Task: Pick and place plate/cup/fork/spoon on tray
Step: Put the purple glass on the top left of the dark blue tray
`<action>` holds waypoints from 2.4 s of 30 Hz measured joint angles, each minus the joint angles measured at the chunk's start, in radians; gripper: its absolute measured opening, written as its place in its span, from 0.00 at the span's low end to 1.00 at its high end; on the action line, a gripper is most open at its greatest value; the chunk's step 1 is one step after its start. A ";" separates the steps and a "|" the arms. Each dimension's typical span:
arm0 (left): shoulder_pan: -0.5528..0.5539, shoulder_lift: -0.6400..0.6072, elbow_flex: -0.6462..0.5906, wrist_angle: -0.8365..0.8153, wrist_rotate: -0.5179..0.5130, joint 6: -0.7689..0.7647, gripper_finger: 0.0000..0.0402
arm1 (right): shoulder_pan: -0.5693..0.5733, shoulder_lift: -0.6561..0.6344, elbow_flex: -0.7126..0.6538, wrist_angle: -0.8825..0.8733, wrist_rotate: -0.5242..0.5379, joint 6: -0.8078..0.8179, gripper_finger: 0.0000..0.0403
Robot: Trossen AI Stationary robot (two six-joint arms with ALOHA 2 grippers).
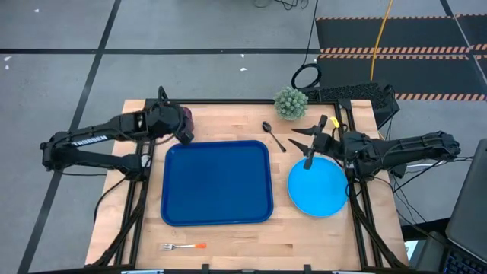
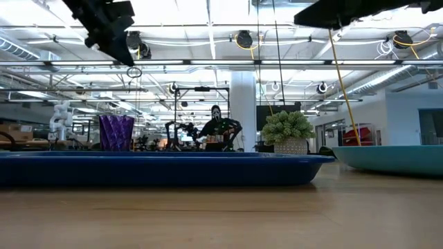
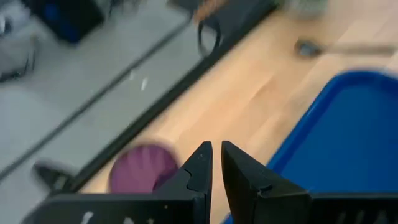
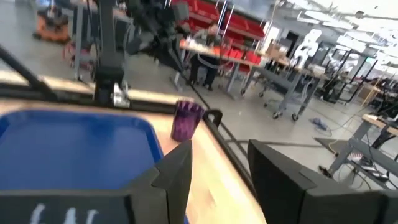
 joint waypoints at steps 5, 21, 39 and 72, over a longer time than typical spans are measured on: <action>0.052 0.108 0.194 -0.239 0.028 -0.044 0.09 | 0.000 -0.002 0.000 0.049 -0.003 -0.019 0.37; 0.386 0.499 0.341 -0.521 0.267 0.293 0.09 | 0.000 -0.002 0.001 0.044 -0.003 -0.045 0.37; 0.454 0.534 0.341 -0.439 0.427 0.410 0.34 | -0.005 -0.002 0.001 0.008 0.027 -0.027 0.37; 0.484 0.763 0.340 -0.424 0.343 0.353 0.09 | -0.005 -0.002 0.001 -0.026 0.028 -0.023 0.37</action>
